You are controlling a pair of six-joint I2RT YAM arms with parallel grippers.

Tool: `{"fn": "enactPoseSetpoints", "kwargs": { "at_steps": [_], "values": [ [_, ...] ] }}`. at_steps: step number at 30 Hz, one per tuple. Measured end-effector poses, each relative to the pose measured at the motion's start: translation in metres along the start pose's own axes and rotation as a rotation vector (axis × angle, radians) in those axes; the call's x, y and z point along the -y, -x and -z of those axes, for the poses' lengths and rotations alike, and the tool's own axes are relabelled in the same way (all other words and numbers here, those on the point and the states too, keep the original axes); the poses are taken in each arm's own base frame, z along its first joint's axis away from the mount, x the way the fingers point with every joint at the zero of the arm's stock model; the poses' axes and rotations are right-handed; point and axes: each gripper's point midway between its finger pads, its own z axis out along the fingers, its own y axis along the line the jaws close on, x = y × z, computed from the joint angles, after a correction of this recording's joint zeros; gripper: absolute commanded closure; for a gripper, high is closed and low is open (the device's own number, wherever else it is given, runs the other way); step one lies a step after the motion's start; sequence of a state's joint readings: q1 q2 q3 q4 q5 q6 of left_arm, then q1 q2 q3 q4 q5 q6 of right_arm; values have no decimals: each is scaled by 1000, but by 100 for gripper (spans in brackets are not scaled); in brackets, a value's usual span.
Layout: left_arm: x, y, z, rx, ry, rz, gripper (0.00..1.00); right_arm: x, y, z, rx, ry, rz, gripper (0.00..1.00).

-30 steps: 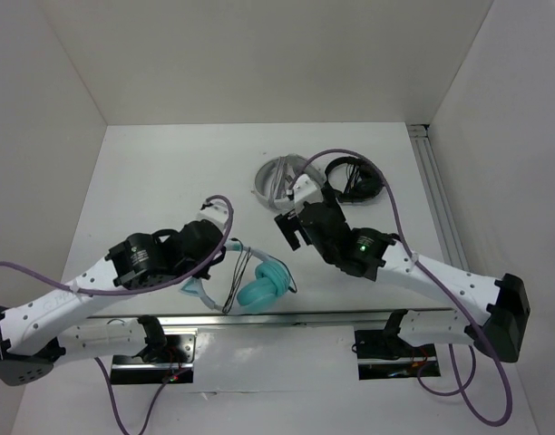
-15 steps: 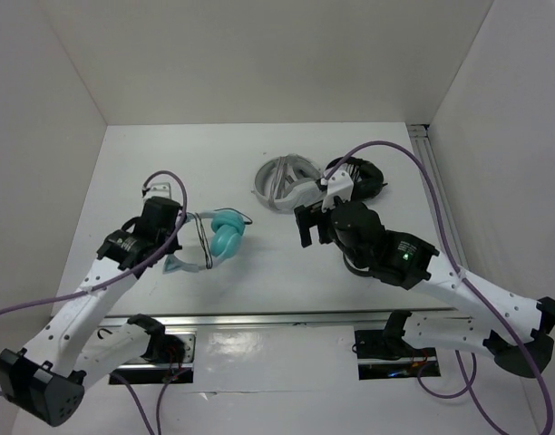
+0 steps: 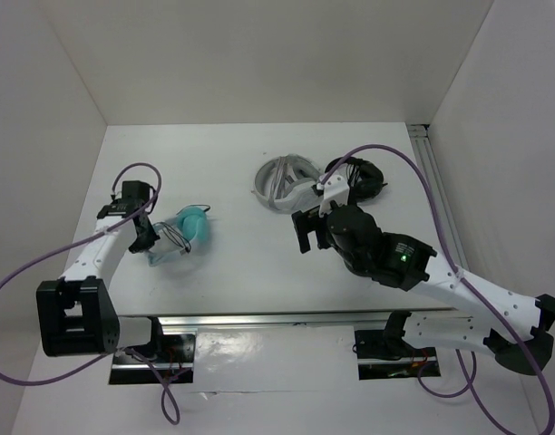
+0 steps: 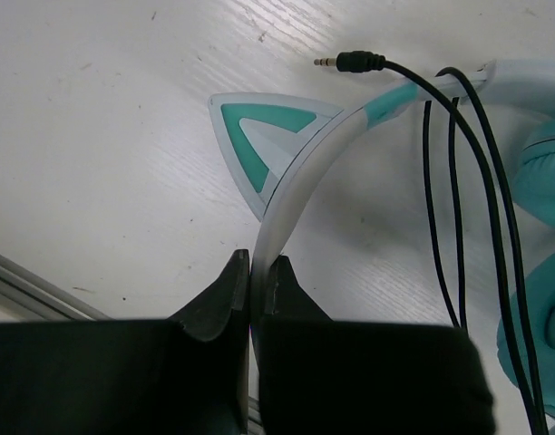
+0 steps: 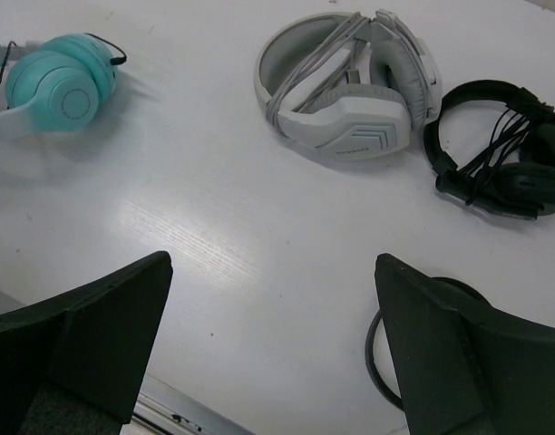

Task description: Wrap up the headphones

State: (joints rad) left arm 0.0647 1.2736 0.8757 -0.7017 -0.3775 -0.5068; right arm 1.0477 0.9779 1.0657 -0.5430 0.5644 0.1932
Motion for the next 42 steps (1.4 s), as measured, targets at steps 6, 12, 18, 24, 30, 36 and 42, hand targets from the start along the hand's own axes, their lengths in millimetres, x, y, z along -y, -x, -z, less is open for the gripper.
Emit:
{"fn": "enactPoseSetpoints", "kwargs": {
  "at_steps": [6,12,18,24,30,36,42],
  "values": [
    [9,-5,-15,-70,-28,25,42,-1,-5,-1,-8,4,5,0],
    [17,-4,-8,-53,-61,17,31,-4,-5,0,-7,15,6,0],
    [6,17,32,119,-70,97,0,-8,-4,2,-9,38,-7,0],
    [3,33,109,363,-280,183,0,2,17,20,25,14,-100,0],
    [13,29,192,509,-599,164,0,28,66,72,143,21,-272,0],
    [-3,12,276,650,-811,124,0,57,78,125,244,62,-389,0],
    [-44,-21,320,817,-895,183,0,84,69,166,294,95,-465,0]
  ]
}}
